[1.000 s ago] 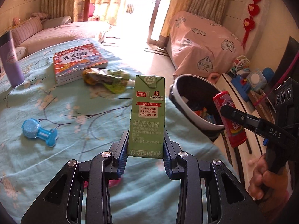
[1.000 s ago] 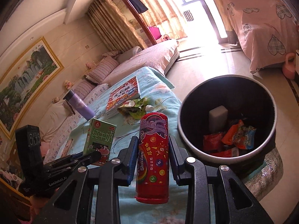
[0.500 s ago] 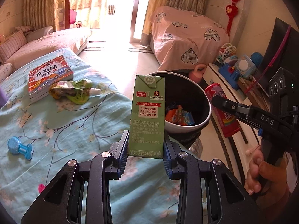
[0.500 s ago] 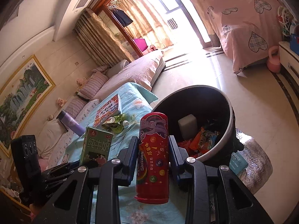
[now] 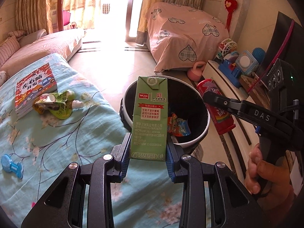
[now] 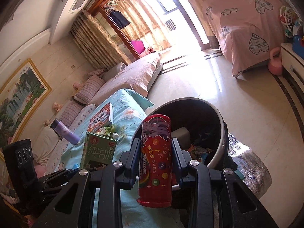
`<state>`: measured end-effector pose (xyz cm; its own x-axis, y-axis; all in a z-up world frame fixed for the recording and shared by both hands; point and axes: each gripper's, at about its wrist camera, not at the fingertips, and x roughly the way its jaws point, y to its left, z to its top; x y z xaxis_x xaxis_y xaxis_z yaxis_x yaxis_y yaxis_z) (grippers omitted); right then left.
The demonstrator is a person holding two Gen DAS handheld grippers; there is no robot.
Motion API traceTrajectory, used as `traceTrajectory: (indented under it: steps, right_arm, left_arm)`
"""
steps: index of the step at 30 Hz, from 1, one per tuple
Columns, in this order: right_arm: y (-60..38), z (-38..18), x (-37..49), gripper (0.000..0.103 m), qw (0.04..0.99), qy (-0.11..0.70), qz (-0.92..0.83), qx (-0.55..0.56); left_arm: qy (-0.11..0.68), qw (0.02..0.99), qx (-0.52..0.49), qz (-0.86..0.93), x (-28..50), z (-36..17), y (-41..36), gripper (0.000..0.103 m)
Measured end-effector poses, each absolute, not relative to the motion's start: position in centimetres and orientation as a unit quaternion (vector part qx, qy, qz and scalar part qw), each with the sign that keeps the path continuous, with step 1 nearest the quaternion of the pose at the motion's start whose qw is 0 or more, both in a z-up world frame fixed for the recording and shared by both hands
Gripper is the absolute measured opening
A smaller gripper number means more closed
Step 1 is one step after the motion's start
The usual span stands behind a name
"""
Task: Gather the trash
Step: 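Carry both items over the black bin and open both tools to drop them, then move both open tools back toward the hairbrushes on the table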
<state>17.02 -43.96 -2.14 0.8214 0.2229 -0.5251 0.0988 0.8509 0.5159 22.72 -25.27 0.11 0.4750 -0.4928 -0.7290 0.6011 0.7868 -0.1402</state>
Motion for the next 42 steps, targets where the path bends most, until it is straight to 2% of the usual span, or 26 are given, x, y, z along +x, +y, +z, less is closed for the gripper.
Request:
traceTrajectory:
  steps: [28,30,32,34,35,39,42]
  right_arm:
    - [-46.1,-3.9,21.4,0.032,0.906,0.328,0.027,0.267]
    - [-46.2,-4.0,21.7,0.035,0.905,0.330,0.025,0.266]
    - [-46.2,-4.1,21.9,0.038,0.905,0.332,0.023,0.264]
    - [-46.4,-4.2,22.0,0.046,0.904,0.335,0.022,0.265]
    - [-46.4,-4.3,21.9,0.052,0.904,0.335,0.023,0.267]
    - [-46.1,-4.3,21.0,0.058,0.904,0.331,0.024,0.270]
    - [-45.4,-4.1,20.1,0.070,0.906,0.326,0.029,0.267]
  left_arm:
    - [0.427,0.838,0.086,-0.330,25.6,-1.5,-30.2,0.032]
    - [0.435,0.836,0.082,-0.325,25.9,-1.8,-30.2,0.040]
    - [0.436,0.837,0.074,-0.322,26.1,-1.8,-29.9,0.058]
    - [0.432,0.841,0.069,-0.318,25.9,-1.7,-29.3,0.068]
    - [0.430,0.843,0.067,-0.318,25.7,-1.6,-29.0,0.068]
    - [0.425,0.848,0.061,-0.310,24.6,-1.7,-27.2,0.074]
    - [0.427,0.850,0.053,-0.302,23.9,-2.1,-25.2,0.075]
